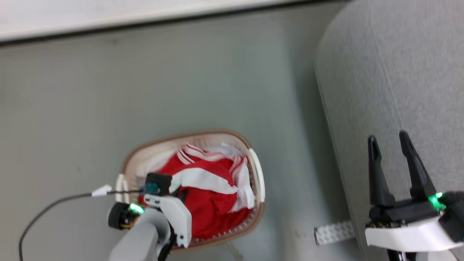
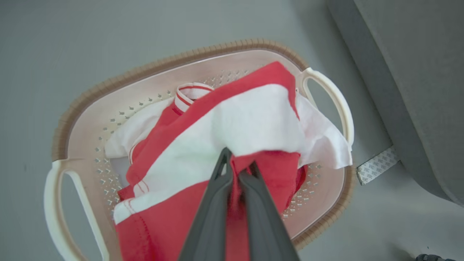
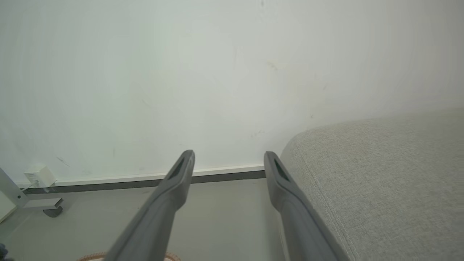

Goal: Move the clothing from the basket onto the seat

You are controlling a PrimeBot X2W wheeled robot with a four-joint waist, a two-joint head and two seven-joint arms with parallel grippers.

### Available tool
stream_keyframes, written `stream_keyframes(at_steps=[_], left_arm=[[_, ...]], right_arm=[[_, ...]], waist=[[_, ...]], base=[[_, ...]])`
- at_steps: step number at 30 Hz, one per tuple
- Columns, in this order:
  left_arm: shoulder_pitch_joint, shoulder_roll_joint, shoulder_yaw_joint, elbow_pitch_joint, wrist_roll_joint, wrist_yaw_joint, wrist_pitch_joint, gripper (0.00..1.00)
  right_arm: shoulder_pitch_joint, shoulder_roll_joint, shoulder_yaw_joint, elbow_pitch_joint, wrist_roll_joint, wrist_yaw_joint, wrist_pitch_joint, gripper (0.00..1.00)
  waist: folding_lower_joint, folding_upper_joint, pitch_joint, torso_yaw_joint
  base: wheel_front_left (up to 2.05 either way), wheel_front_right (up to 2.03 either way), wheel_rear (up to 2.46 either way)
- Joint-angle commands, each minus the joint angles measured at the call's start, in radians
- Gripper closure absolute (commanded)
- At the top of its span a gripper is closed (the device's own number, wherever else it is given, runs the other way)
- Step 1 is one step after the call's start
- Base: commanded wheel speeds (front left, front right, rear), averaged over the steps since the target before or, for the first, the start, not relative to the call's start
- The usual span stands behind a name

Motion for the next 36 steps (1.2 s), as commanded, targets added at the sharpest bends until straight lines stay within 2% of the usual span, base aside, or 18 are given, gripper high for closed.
stream_keyframes(at_steps=[1,8,12,19,30,34,36], left_arm=[[0.042,0.001,-0.013,-0.025,-0.025,-0.007,-0.004,1.0],[0.153,0.001,-0.064,-0.171,-0.116,-0.012,0.003,1.0],[0.215,0.001,-0.063,-0.3,-0.148,0.022,0.012,1.0],[0.291,0.028,-0.04,-0.542,-0.176,0.077,0.069,1.0],[0.35,0.099,-0.033,-0.932,-0.174,0.14,0.192,1.0],[0.36,0.119,-0.041,-1.049,-0.169,0.15,0.242,1.0],[0.362,0.124,-0.046,-1.097,-0.168,0.154,0.262,1.0]], right_arm=[[0.032,-0.004,-0.012,0.011,-0.012,0.001,0.001,0.0],[0.13,-0.005,-0.051,0.034,-0.03,0.001,0.0,0.0],[0.191,-0.004,-0.068,0.043,-0.03,0.001,0.0,0.0],[0.248,-0.004,-0.076,0.043,-0.039,0.001,0.0,0.0],[0.288,-0.004,-0.097,0.014,-0.082,0.001,0.0,0.0],[0.279,-0.008,-0.063,-0.014,-0.138,0.001,0.0,0.0],[0.264,-0.041,-0.015,-0.031,-0.161,0.001,0.0,0.0]], waist=[[0.0,0.0,-0.127,0.075],[0.0,0.0,-0.282,0.122],[0.0,0.0,-0.375,0.136],[0.0,0.0,-0.455,0.136],[0.0,0.0,-0.496,0.138],[0.0,0.0,-0.498,0.139],[0.0,0.0,-0.499,0.139]], base=[[0.0,0.0,0.0],[0.0,0.0,0.0],[0.0,0.0,0.0],[0.0,0.0,0.0],[0.0,0.0,0.0],[0.0,0.0,0.0],[0.0,0.0,0.0]])
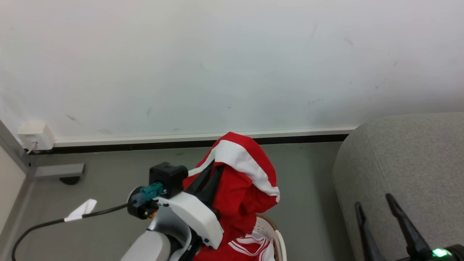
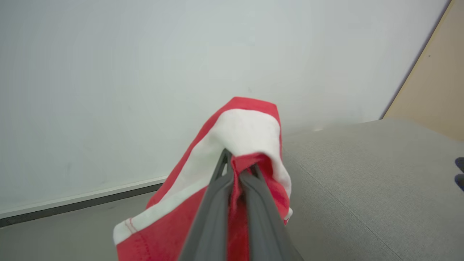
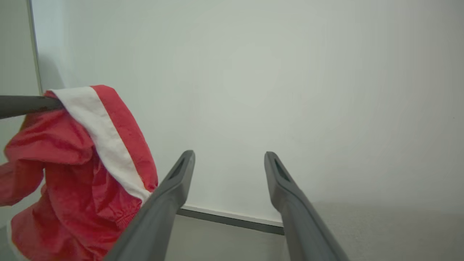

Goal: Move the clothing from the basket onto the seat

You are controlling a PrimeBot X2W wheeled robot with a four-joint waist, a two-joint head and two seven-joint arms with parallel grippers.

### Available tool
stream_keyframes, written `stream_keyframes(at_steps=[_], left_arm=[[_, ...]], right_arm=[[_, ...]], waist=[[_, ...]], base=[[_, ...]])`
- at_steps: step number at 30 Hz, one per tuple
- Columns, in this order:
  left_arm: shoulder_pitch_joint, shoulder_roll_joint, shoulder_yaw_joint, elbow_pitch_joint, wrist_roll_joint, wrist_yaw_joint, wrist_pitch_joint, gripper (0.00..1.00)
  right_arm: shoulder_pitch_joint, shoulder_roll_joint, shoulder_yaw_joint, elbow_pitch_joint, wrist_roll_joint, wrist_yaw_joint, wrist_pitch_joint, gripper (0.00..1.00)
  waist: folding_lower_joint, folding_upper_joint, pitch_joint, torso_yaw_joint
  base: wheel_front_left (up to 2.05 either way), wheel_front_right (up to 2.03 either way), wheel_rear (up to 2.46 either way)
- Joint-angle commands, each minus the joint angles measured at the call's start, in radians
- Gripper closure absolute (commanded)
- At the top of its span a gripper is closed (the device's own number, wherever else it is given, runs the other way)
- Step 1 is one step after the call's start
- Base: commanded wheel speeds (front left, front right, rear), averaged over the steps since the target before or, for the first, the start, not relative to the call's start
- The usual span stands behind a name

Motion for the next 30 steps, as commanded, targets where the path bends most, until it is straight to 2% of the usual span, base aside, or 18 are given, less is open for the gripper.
stream_keyframes(at_steps=[1,7,12,18,26,30], left_arm=[[0.013,0.007,-0.001,-0.018,0.011,0.003,0.005,1.0],[0.017,0.0,-0.031,-0.087,0.013,0.002,0.042,1.0],[0.012,-0.021,-0.065,-0.097,0.014,-0.005,0.047,1.0],[0.0,-0.049,-0.118,-0.113,0.019,-0.019,0.058,1.0],[-0.005,-0.069,-0.175,-0.133,-0.001,-0.039,0.083,1.0],[-0.011,-0.08,-0.192,-0.137,-0.019,-0.049,0.092,1.0]], right_arm=[[-0.019,-0.027,0.02,-0.006,-0.015,0.0,0.001,0.0],[-0.106,-0.155,0.219,0.031,-0.042,0.0,0.001,0.0],[-0.21,-0.195,0.366,0.115,-0.038,0.0,0.001,0.0],[-0.309,-0.156,0.441,0.209,-0.054,0.0,0.001,0.0],[-0.398,-0.081,0.401,0.311,-0.12,0.0,0.001,0.0],[-0.43,-0.06,0.434,0.384,-0.071,0.0,0.001,0.0]], waist=[[0.0002,0.0,-0.001,0.0],[0.0002,0.0,-0.007,0.005],[0.0002,0.0,-0.017,0.016],[0.0002,0.0,-0.025,0.029],[0.0002,0.0,-0.024,0.043],[0.0002,0.0,-0.025,0.051]], base=[[0.0,0.0,0.0],[0.0,0.0,0.0],[0.0,0.0,0.0],[0.0,0.0,0.0],[0.0,0.0,0.0],[0.0,0.0,0.0]])
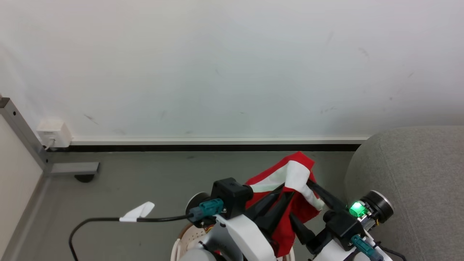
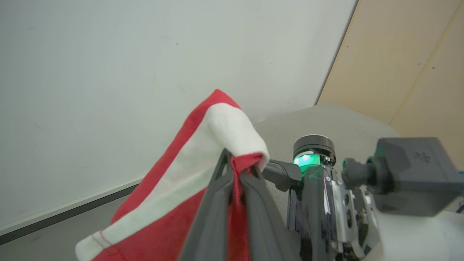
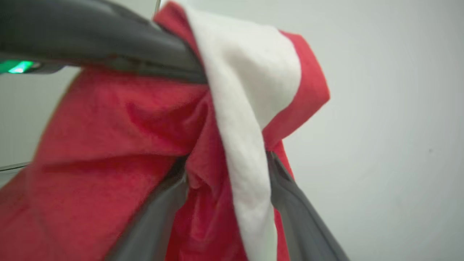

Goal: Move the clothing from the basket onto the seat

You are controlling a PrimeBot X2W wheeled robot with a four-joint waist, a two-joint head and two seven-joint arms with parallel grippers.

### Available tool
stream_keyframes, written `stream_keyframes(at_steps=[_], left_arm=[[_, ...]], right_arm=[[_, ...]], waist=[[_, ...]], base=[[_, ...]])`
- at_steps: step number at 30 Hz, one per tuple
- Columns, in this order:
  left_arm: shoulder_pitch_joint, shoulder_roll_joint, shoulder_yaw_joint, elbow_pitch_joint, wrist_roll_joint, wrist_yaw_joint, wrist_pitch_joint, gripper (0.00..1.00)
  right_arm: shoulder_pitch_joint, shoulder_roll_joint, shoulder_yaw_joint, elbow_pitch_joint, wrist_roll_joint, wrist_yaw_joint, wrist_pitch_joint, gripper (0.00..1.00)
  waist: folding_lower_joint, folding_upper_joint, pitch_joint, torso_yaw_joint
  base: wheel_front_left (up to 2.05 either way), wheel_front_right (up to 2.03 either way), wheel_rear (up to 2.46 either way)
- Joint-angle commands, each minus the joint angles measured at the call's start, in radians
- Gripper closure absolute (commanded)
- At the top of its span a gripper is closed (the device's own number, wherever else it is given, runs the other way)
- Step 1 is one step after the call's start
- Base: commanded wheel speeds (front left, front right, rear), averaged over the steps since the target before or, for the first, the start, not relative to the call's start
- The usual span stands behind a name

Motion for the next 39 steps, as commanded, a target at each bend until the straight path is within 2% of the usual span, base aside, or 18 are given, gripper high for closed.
stream_keyframes(at_steps=[1,2,3,4,8,9,10,11,12,18,26,39], left_arm=[[-0.009,-0.004,-0.002,-0.003,-0.007,-0.005,0.0,1.0],[-0.01,-0.005,-0.005,-0.001,-0.01,-0.005,0.002,1.0],[-0.01,-0.006,-0.007,0.001,-0.014,-0.006,0.002,1.0],[-0.01,-0.006,-0.007,0.004,-0.016,-0.004,0.002,1.0],[-0.009,0.007,0.003,0.016,-0.001,0.017,-0.001,1.0],[-0.008,0.011,0.005,0.018,0.003,0.019,-0.002,0.91],[-0.007,0.013,0.006,0.02,0.004,0.018,-0.005,0.72],[-0.008,0.018,0.006,0.021,0.008,0.018,-0.008,0.58],[-0.009,0.025,0.005,0.024,0.013,0.018,-0.008,0.0],[0.003,0.057,0.007,0.063,0.034,0.021,-0.031,0.0],[0.033,0.088,0.001,0.163,0.062,0.022,-0.113,0.0],[0.032,0.064,-0.008,0.246,0.041,0.009,-0.185,0.0]], right_arm=[[-0.017,0.003,0.018,0.026,0.035,0.0,0.001,0.0],[-0.027,0.0,0.037,0.041,0.053,0.0,0.001,0.46],[-0.036,0.0,0.054,0.05,0.087,0.0,0.001,0.85],[-0.043,-0.004,0.078,0.056,0.116,0.0,0.001,1.0],[-0.063,-0.029,0.096,0.045,0.199,0.0,0.001,1.0],[-0.064,-0.031,0.091,0.043,0.213,0.0,0.001,1.0],[-0.063,-0.033,0.086,0.042,0.22,0.0,0.001,1.0],[-0.061,-0.034,0.078,0.04,0.225,0.0,0.001,1.0],[-0.057,-0.035,0.065,0.037,0.231,0.0,0.001,1.0],[-0.041,-0.029,-0.009,0.024,0.231,0.0,0.001,1.0],[-0.026,-0.041,-0.084,-0.008,0.21,0.0,0.001,1.0],[0.0,-0.064,-0.143,-0.041,0.211,0.0,0.001,1.0]], waist=[[0.0,-0.0001,-0.001,0.003],[0.0,-0.0001,-0.002,0.005],[0.0,-0.0001,-0.002,0.007],[0.0,-0.0001,-0.003,0.009],[0.0,-0.0001,0.0,0.01],[0.0,-0.0001,0.001,0.009],[0.0,-0.0001,0.002,0.009],[0.0,-0.0001,0.003,0.009],[0.0,-0.0001,0.004,0.009],[0.0,-0.0001,0.01,0.004],[0.0,-0.0001,0.011,-0.008],[0.0,-0.0001,0.033,-0.095]], base=[[0.0,0.0,0.0],[0.0,0.0,0.0],[0.0,0.0,0.0],[0.0,0.0,0.0],[0.0,0.0,0.0],[0.0,0.0,0.0],[0.0,0.0,0.0],[0.0,0.0,0.0],[0.0,0.0,0.0],[0.0,0.0,0.0],[0.0,0.0,0.0],[0.0,0.0,0.0]])
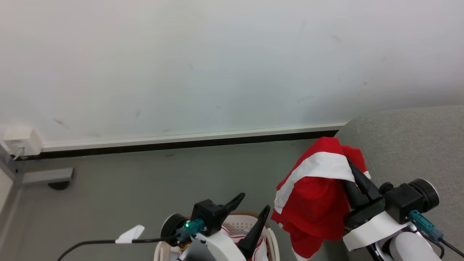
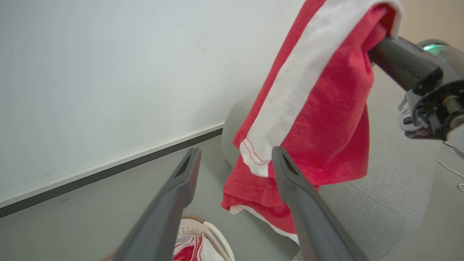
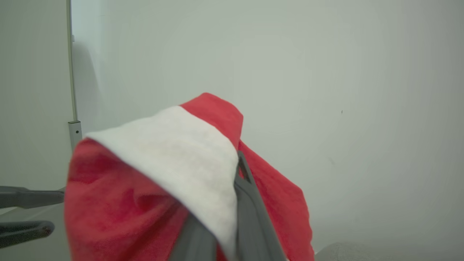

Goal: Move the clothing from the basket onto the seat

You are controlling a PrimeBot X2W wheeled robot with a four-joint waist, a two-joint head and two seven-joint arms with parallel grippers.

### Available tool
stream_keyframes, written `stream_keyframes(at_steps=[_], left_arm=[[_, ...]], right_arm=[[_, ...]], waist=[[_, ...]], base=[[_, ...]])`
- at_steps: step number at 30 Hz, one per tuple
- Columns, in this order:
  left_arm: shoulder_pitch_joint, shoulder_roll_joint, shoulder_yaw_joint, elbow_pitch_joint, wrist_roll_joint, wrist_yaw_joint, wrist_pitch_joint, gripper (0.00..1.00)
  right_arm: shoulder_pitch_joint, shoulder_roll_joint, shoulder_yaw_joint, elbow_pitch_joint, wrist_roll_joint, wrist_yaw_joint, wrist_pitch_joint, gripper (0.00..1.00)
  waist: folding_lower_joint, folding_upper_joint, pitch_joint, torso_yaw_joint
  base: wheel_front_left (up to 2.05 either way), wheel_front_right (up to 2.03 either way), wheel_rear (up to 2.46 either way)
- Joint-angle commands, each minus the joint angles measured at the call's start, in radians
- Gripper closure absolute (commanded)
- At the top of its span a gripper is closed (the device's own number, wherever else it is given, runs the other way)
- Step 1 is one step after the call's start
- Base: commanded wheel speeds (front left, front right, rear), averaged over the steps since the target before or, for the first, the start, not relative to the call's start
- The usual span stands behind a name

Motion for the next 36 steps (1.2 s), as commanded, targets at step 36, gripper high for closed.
stream_keyframes(at_steps=[36], left_arm=[[-0.221,-0.008,-0.105,-0.022,0.078,-0.097,-0.09,0.0]], right_arm=[[-0.286,-0.132,-0.455,0.08,-0.019,0.0,0.001,1.0]], waist=[[-0.0001,-0.0001,0.462,-0.159]], base=[[0.0,0.0,0.0]])
